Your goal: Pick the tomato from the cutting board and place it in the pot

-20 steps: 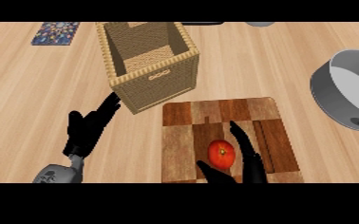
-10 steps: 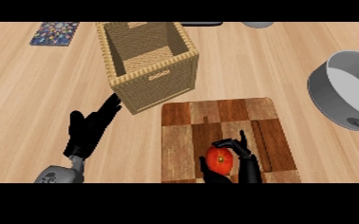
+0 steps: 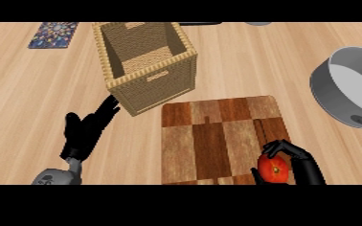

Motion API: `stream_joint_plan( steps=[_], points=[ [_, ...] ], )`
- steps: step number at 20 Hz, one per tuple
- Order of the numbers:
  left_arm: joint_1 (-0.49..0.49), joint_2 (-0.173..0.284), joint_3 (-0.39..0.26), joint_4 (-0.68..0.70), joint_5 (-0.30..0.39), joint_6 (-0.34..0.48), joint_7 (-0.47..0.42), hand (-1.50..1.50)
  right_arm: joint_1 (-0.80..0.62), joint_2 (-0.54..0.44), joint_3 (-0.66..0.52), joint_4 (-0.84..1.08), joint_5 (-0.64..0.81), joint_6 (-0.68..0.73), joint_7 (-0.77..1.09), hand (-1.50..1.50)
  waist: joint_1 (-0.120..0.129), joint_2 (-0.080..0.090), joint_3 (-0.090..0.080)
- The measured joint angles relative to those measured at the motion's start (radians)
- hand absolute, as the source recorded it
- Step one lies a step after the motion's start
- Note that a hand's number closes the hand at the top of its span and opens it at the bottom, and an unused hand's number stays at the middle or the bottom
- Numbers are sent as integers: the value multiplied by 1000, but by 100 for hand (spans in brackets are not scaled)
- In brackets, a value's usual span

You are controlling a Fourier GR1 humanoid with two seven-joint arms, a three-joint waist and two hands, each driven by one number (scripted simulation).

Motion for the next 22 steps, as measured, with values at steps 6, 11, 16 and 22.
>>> stream_joint_plan(
  steps=[6, 11, 16, 22],
  points=[
    [15, 4, 10, -9, 2, 5, -4, 0, 20, -279, -171, 78, -97, 256, -137, 150, -22, 7, 11],
    [19, 3, 15, -14, 8, 4, -9, 0, 27, -481, -330, 214, -180, 472, -294, 150, -25, 12, 13],
    [14, -6, 8, -15, 6, 1, -16, 0, 24, -646, -463, 406, -205, 610, -447, 150, -9, 16, 14],
    [0, -25, -14, -15, -11, 10, -5, 0, -1, -782, -552, 590, -177, 617, -529, 150, 15, 18, 12]
  ],
)
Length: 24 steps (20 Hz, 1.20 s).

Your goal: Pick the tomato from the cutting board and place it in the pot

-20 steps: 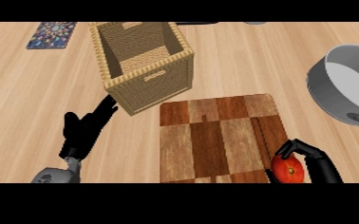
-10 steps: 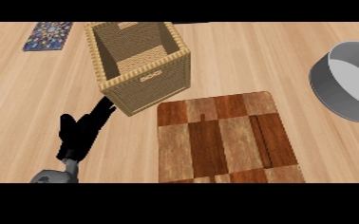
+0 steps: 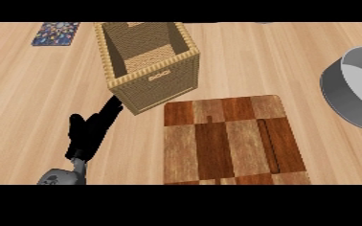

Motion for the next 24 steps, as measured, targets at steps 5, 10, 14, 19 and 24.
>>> stream_joint_plan(
  steps=[5, 10, 14, 19, 24],
  points=[
    [-18, 6, -2, 8, -4, -15, 7, 0, -50, -69, -11, 100, 46, -10, -37, 150, 18, 2, -3],
    [-23, 1, -2, 17, -8, -21, 2, 0, -127, -115, 12, 143, 92, -17, -43, 150, 30, 2, -5],
    [-28, 0, 3, 17, -10, -26, 2, 0, -195, -141, 60, 126, 151, -29, -34, 150, 35, 1, -7],
    [-56, -2, 16, 43, -13, -36, 13, 0, -301, -122, 142, 97, 254, -61, -17, 150, 32, 1, -9],
    [-43, -12, 15, 35, -23, -38, 6, 0, -408, -73, 225, 64, 384, -132, 19, 150, 32, 0, -10]
  ],
)
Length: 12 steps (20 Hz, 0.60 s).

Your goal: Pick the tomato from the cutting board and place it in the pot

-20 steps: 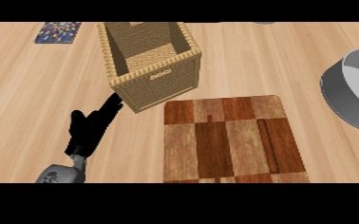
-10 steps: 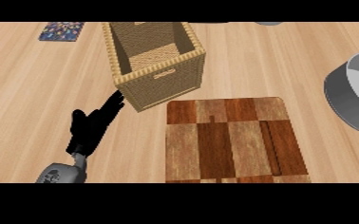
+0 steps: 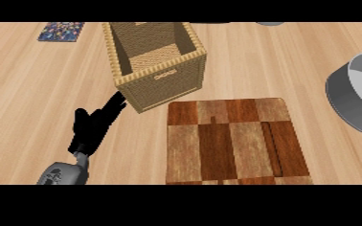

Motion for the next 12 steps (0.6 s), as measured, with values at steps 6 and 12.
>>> stream_joint_plan(
  steps=[6, 12],
  points=[
    [4, -7, 0, -12, -9, 5, 10, 0, -70, 64, 109, -63, 222, -210, 115, 150, 0, -1, -1],
    [-5, -4, 8, -5, -8, -7, 15, 0, -111, 109, 253, -85, 391, -143, 332, -150, 0, 1, -3]
  ],
)
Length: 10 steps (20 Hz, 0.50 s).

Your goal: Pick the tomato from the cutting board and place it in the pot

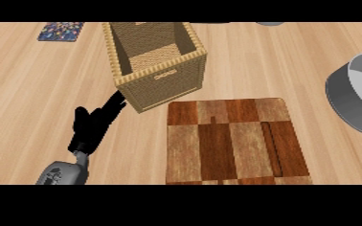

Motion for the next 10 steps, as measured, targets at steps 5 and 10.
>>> stream_joint_plan(
  steps=[5, 10],
  points=[
    [9, -5, 8, -5, -3, -3, 1, 0, -52, 77, 67, 24, 96, 80, 128, -150, -7, -2, 0],
    [19, 2, 22, -16, 2, -6, 14, 0, -89, 180, -13, 38, -24, 141, 74, -150, -20, -5, 1]
  ],
)
